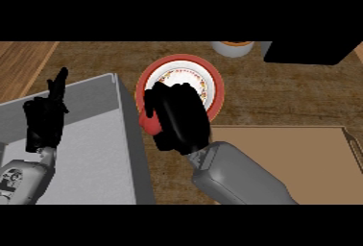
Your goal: Pick the bell pepper from the tray and place it in the plate
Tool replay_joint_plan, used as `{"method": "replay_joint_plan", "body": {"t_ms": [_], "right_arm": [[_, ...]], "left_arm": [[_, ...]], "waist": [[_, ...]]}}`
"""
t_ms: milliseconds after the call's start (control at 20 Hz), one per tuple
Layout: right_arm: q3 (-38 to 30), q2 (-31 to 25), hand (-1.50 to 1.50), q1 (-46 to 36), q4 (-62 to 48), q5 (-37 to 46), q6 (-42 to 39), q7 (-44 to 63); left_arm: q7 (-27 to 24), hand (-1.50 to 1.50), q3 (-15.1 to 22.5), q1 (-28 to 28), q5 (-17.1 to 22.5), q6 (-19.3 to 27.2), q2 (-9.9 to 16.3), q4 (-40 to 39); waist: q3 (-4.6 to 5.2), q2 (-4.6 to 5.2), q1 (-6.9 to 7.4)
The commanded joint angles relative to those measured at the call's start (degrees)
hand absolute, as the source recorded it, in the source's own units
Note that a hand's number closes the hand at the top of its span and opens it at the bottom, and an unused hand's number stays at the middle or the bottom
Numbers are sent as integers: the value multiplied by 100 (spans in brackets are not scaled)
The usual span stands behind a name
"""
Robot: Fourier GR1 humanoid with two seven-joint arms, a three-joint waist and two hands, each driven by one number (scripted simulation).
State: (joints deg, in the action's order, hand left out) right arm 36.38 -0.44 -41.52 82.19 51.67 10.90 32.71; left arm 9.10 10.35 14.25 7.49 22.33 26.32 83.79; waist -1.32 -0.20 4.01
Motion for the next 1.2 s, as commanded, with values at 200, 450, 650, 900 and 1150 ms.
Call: {"method": "replay_joint_plan", "body": {"t_ms": [200, 450, 650, 900, 1150], "right_arm": [[-378, 43, 150, -861, -1244, -285, 400, 372], [-626, 44, 150, -1172, -2016, -519, 518, 87], [-663, 44, 150, -1238, -2714, -588, 532, -229], [-898, 44, 150, -1352, -3395, -1126, -4, -621], [-967, 44, 150, -1301, -4115, -1496, -635, -1038]], "left_arm": [[324, 0, 387, -447, 382, -290, -542, -247], [309, 0, 425, -500, 396, -337, -544, -191], [370, 0, 483, -434, 310, -243, -611, -172], [133, 0, 414, -573, 380, -292, -613, -155], [355, 0, 588, -518, 300, -200, -631, -39]], "waist": [[143, 129, -64], [142, 164, -49], [139, 193, -70], [144, 212, -21], [134, 220, -30]]}}
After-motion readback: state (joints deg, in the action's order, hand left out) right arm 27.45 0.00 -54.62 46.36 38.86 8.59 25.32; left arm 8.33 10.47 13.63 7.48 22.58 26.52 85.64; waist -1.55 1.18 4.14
